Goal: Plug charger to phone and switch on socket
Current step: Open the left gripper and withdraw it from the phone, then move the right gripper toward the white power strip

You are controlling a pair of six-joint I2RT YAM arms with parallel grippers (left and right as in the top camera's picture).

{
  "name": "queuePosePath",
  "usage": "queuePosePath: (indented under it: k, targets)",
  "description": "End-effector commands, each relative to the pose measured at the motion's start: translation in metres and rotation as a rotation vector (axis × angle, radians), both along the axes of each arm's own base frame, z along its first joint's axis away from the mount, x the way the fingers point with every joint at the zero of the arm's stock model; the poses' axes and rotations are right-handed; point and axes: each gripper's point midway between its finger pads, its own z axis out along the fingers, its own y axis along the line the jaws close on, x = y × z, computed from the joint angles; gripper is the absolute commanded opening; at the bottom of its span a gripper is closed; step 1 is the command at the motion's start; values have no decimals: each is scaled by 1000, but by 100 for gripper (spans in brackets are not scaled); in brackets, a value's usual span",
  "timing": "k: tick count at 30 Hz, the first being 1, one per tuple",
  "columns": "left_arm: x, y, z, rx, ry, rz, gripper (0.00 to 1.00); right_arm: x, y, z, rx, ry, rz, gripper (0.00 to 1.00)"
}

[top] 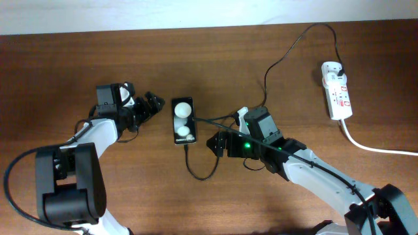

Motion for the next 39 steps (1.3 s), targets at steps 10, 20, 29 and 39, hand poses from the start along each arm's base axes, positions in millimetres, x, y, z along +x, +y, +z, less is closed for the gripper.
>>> queuePosePath:
  k: [10,20,29,39]
  targets:
    - [-14,4,-23,23,74,14,99,3,-1,5,2,-23,0,99]
    - [-14,4,-23,22,75,14,99,2,-63,-33,-325,22,-184,99]
    - [-14,5,-23,23,75,15,99,3,-62,-33,-324,20,-184,99]
    - [-14,5,-23,23,74,15,99,-1,-63,-34,-327,35,-178,98]
